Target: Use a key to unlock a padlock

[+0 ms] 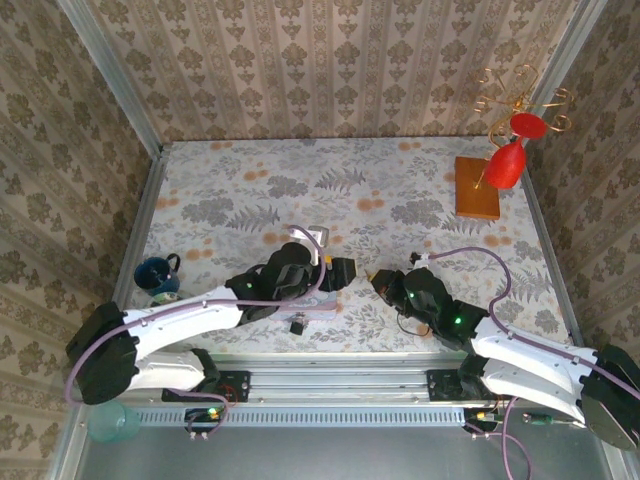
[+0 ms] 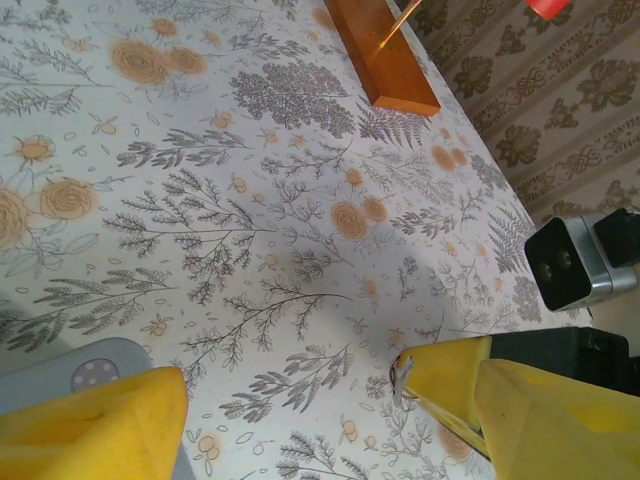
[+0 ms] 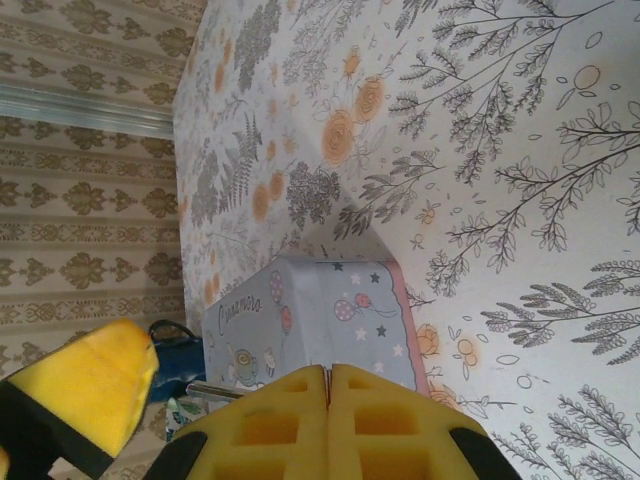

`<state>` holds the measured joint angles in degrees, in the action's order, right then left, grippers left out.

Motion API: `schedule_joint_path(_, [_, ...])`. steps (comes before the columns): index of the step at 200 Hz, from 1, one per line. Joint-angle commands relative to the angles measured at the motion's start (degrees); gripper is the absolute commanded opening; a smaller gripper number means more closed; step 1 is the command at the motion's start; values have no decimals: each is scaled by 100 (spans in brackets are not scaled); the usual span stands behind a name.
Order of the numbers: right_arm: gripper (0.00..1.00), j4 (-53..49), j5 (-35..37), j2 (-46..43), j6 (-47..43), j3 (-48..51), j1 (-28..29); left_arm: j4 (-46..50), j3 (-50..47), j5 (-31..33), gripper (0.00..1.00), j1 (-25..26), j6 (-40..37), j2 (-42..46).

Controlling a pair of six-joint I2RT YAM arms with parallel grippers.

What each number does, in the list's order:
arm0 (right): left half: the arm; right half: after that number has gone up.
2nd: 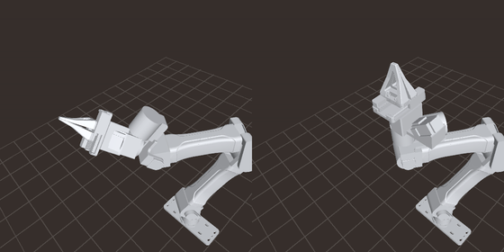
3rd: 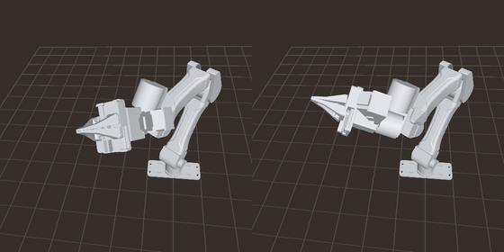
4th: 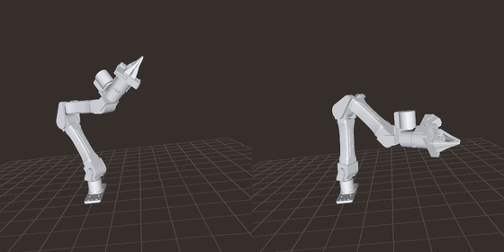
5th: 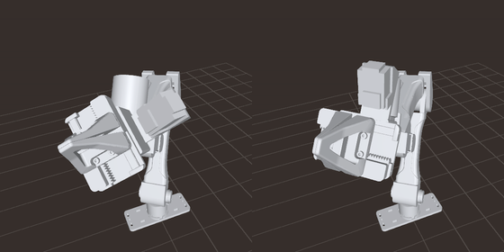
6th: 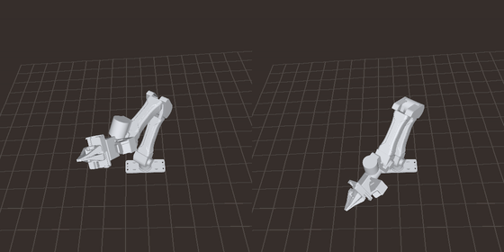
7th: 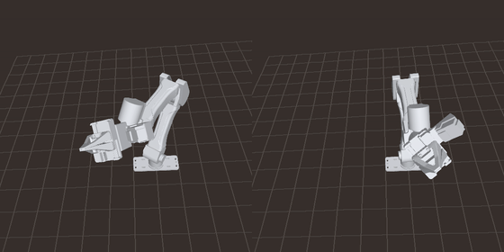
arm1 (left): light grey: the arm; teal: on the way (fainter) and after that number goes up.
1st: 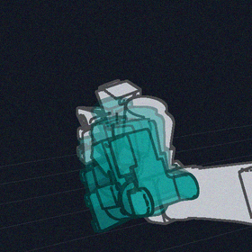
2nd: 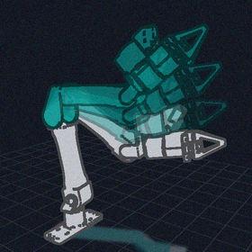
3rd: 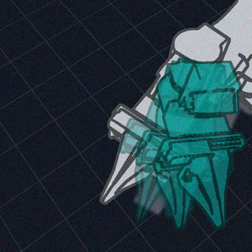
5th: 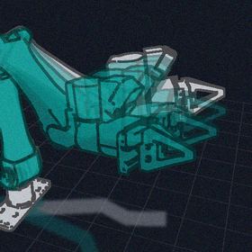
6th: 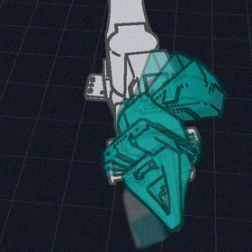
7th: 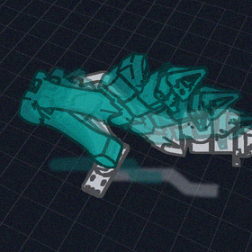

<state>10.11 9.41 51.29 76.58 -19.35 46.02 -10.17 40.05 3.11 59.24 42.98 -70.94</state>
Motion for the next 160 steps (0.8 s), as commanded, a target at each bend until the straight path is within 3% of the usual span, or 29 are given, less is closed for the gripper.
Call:
schedule_joint_path(1, [0, 194, 214, 110, 42, -217, 59, -369, 62, -168, 73, 76, 461, -184])
schedule_joint_path(49, [0, 250, 143, 314, 76, -341, 177, -664, -18, -163, 65, 193, 596, -282])
schedule_joint_path(100, [0, 492, -51, 739, 112, -548, 323, -316, -33, -106, 61, 204, 624, -322])
schedule_joint_path(160, [0, 709, 76, 804, 151, -531, 474, -103, -26, -61, 43, 237, 591, -346])
